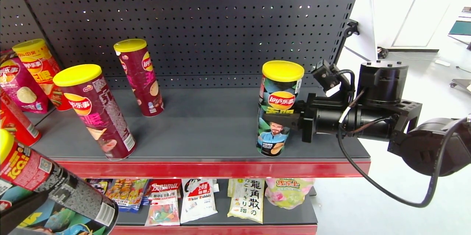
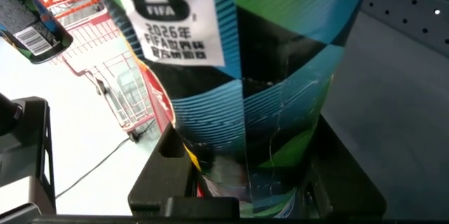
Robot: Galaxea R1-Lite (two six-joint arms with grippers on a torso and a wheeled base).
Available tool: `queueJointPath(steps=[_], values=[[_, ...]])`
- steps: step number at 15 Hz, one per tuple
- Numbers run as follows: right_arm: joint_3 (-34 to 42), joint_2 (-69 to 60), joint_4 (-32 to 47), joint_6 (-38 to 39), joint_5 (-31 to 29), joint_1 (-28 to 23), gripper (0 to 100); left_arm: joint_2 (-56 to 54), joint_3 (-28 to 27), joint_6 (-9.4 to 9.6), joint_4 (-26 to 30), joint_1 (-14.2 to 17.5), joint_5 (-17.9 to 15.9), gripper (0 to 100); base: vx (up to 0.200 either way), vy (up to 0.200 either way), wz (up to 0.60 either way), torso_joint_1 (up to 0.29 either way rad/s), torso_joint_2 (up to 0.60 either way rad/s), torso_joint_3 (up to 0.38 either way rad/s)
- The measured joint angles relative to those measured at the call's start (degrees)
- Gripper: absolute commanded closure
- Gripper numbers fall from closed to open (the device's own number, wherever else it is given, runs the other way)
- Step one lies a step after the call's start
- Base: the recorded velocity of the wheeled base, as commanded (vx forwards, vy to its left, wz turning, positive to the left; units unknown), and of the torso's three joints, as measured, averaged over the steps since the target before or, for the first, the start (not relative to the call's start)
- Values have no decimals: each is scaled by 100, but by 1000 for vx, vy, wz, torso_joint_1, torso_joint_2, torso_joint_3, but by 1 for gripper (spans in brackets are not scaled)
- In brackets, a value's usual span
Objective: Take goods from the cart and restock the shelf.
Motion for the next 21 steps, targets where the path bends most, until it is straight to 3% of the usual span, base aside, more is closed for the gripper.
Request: queueJointPath(steps=[9,10,21], values=[[72,22,4,-133,11,-12,100,2,4,-5,2,2,0,100,0,0,0,0,0,0],[72,28,4,-144,12,-12,0,0,4,-5,2,0,0,100,0,0,0,0,0,0],[328,-127,11,-172,6,-130,0,-17,6,-5,5,2,-5,100,0,0,0,0,0,0]])
